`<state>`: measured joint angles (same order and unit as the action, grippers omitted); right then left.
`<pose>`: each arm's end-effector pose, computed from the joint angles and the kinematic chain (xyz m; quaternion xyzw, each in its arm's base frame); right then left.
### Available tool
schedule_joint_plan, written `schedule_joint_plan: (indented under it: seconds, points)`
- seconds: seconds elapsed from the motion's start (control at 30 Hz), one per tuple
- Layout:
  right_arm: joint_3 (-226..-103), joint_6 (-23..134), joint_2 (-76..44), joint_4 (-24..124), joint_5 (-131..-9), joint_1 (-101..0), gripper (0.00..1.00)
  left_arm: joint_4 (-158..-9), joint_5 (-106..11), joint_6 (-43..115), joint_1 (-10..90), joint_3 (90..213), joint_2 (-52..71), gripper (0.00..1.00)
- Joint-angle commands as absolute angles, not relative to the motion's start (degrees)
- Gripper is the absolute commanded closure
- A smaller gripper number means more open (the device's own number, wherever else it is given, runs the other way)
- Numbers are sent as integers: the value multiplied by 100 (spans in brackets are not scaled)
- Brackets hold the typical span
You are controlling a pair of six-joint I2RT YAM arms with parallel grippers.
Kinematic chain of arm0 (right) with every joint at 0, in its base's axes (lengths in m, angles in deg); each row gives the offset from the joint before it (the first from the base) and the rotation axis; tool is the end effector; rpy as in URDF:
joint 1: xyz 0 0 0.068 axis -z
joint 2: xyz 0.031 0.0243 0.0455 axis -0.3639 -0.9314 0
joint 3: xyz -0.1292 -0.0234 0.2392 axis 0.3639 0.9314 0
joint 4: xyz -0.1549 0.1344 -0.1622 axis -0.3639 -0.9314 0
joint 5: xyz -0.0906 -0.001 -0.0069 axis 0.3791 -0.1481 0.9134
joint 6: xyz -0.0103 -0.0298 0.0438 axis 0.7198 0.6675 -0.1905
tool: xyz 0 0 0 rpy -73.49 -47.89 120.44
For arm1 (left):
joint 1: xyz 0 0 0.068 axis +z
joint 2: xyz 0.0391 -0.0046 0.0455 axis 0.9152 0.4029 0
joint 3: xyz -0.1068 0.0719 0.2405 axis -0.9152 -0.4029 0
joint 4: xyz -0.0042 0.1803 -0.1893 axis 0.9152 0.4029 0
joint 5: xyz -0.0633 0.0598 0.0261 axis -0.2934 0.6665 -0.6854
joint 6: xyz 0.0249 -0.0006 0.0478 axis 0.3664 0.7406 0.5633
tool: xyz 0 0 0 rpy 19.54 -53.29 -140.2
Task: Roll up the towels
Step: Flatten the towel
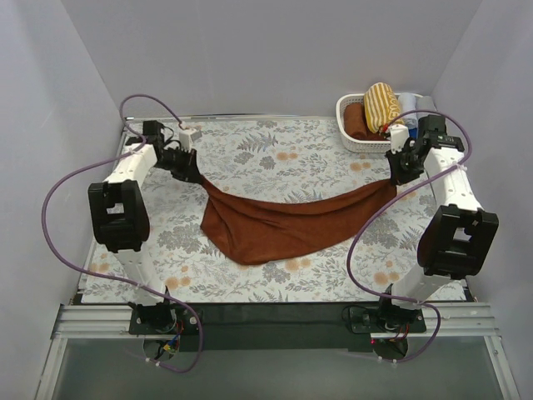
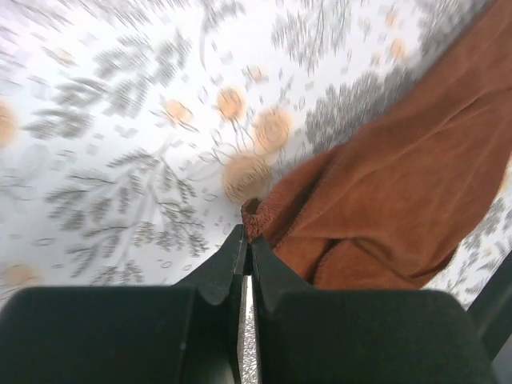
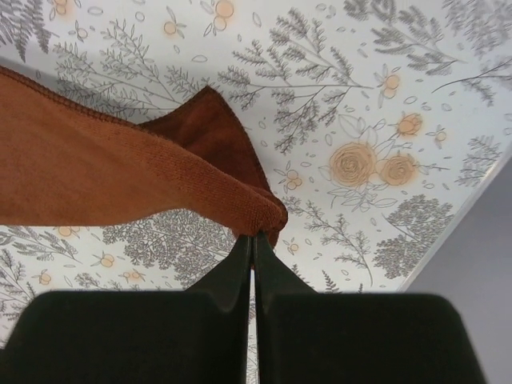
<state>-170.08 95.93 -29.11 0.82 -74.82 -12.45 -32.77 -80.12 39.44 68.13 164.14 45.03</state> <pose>0.3387 -0.0450 0.2850 -0.2318 0.9369 0.0140 0.2613 0.3867 -0.0104 0.2095 -0.0385 0.9295 -0.3521 0.1033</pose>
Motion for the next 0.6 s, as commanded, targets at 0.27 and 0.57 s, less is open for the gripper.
schedule_joint_plan:
  seconds: [0.27,0.57]
  points:
    - [-18371,9212,-2313,511,-8221,-904,99,-3378,-10005,2256,8293,17548,3483,100]
    - [-17001,9484,-547,766,-8784,-859,99,-3132,-8936,2308,8470,16715,1447,100]
